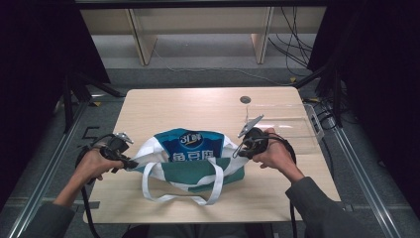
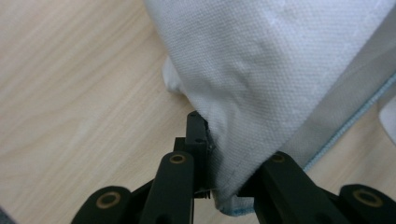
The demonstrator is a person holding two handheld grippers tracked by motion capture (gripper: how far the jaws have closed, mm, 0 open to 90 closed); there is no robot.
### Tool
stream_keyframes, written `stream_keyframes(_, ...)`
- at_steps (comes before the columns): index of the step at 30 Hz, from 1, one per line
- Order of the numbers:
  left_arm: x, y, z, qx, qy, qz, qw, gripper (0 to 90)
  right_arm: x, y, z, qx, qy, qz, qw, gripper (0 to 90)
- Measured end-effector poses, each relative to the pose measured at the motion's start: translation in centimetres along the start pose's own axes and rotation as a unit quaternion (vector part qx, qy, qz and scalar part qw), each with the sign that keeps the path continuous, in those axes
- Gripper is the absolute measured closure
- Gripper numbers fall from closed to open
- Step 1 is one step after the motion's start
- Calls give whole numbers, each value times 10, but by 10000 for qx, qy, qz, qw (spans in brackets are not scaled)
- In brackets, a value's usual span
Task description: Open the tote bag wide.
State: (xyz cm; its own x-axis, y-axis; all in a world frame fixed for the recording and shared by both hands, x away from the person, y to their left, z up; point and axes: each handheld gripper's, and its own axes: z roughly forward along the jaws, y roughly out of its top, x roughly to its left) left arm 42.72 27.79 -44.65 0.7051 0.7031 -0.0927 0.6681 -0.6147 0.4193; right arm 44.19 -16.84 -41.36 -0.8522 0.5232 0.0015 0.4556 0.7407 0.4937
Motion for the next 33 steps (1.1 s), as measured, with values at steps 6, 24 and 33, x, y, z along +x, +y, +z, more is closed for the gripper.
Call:
stream_keyframes(6, 1, -10, 25, 75, -46, -160, 9998, 801, -1, -12, 21, -29, -59, 65, 10000, 864)
stream_keyframes(24, -3, -17, 38, -67, 111, -191, 9997, 743, 2, -33, 55, -2, -2, 365, 9993, 848)
stream_keyframes(33, -11, -5, 0, -390, 156, 150, 9990, 461, 16, -34, 9, -802, -333, 584, 9945, 582)
